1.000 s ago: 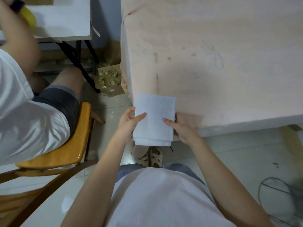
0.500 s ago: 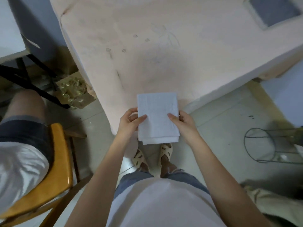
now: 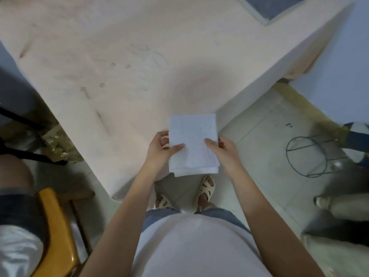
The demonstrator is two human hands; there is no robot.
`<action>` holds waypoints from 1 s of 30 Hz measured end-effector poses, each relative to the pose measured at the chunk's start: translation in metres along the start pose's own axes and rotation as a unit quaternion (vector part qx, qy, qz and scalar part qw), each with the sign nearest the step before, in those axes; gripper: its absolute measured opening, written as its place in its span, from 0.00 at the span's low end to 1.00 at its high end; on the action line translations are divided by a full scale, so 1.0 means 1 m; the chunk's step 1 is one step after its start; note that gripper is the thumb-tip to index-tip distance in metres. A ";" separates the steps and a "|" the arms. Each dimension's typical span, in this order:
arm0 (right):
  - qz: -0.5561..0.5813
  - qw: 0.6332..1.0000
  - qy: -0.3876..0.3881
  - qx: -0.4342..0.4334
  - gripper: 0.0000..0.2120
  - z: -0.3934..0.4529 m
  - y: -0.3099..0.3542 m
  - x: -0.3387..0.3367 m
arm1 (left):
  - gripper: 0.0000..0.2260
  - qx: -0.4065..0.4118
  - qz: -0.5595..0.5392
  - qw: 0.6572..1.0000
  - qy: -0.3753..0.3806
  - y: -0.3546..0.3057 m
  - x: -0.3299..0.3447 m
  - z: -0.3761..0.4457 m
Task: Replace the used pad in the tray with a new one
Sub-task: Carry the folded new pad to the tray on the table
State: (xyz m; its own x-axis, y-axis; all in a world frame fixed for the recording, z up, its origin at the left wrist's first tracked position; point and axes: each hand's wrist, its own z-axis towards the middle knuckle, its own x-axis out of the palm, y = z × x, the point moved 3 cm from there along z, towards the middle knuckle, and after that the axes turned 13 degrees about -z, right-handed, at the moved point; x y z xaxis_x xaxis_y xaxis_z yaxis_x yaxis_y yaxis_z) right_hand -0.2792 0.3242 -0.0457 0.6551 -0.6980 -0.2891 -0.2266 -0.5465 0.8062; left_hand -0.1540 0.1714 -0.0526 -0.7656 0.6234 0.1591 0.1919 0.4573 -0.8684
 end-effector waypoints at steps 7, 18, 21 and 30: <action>0.002 1.000 0.004 0.008 0.13 0.034 -0.004 -0.076 | 0.17 -0.014 -0.010 1.000 -0.001 -0.004 0.084 0.026; 0.092 0.995 -0.037 0.027 0.09 0.075 -0.025 -0.179 | 0.14 -0.062 -0.072 0.994 0.048 -0.006 0.203 0.051; 0.121 0.991 -0.051 0.037 0.09 0.079 -0.034 -0.198 | 0.12 -0.061 -0.052 0.995 0.064 -0.009 0.226 0.056; 0.145 0.982 -0.105 0.054 0.16 0.098 -0.051 -0.240 | 0.09 -0.074 -0.015 0.989 0.125 -0.012 0.290 0.078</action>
State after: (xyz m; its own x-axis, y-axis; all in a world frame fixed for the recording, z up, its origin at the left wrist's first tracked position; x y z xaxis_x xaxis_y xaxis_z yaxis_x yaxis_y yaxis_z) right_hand -0.4949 0.4741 -0.0680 0.3915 -0.9053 -0.1649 -0.4634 -0.3488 0.8146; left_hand -0.4259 0.2968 -0.0325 -0.6007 0.7369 0.3102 0.2729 0.5536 -0.7868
